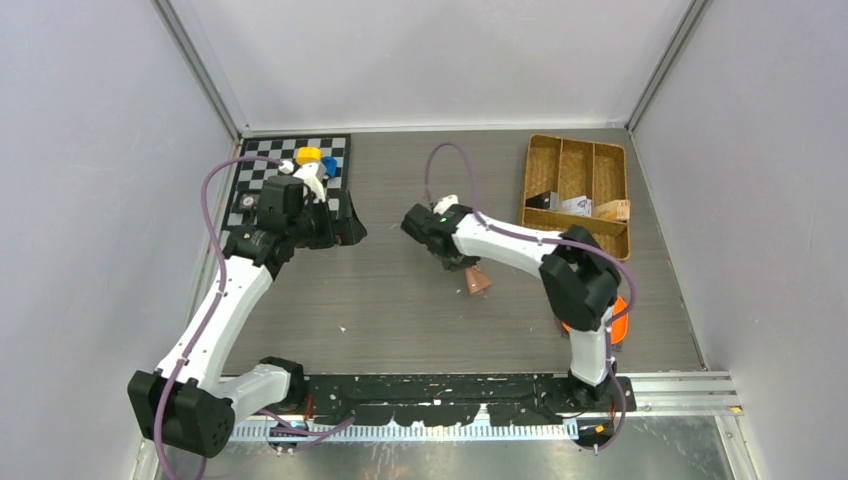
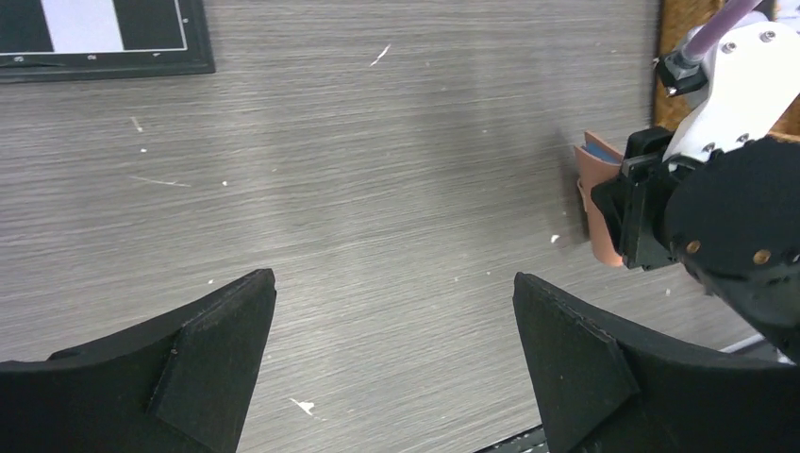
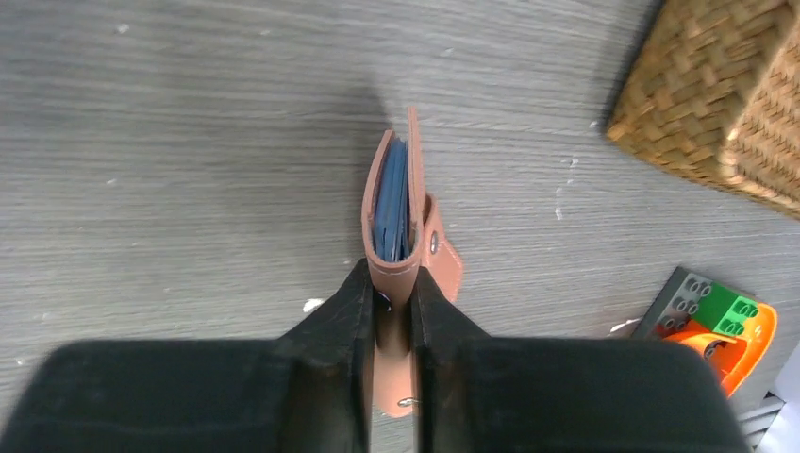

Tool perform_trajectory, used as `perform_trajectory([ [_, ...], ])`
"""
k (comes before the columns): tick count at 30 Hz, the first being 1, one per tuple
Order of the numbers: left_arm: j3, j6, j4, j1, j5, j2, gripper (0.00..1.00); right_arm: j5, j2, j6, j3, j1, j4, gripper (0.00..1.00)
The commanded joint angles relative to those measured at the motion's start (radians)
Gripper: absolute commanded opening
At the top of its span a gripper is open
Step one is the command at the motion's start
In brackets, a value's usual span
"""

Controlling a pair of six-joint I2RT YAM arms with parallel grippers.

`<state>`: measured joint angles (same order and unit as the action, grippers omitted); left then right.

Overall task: Put the credit cards into the card holder
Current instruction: Open the card holder at the center of the board.

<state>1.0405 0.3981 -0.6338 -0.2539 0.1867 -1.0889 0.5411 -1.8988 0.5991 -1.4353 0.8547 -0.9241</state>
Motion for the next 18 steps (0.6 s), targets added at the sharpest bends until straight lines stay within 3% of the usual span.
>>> perform_trajectory([
  [1, -0.02, -0.064, -0.01, 0.004, -0.066, -0.001, 1.0, -0.055, -0.046, 0.039, -0.112, 0.055, -0.059, 0.31],
  [2, -0.024, -0.065, -0.019, 0.004, -0.064, -0.001, 1.0, -0.101, -0.036, 0.04, -0.116, 0.06, -0.027, 0.46],
  [3, -0.031, -0.063, -0.018, 0.004, -0.063, 0.001, 1.0, -0.14, -0.02, 0.041, -0.116, 0.062, -0.012, 0.53],
  [7, -0.075, -0.028, 0.01, 0.004, -0.049, 0.019, 1.0, -0.171, 0.068, 0.035, -0.097, 0.057, 0.014, 0.69],
  [12, -0.117, 0.036, 0.029, 0.004, -0.003, 0.028, 0.94, -0.275, 0.177, 0.014, 0.053, -0.048, 0.088, 0.68],
  [18, -0.259, 0.206, 0.188, -0.073, 0.092, 0.023, 0.84, -0.607, 0.286, -0.026, 0.324, -0.206, 0.336, 0.62],
])
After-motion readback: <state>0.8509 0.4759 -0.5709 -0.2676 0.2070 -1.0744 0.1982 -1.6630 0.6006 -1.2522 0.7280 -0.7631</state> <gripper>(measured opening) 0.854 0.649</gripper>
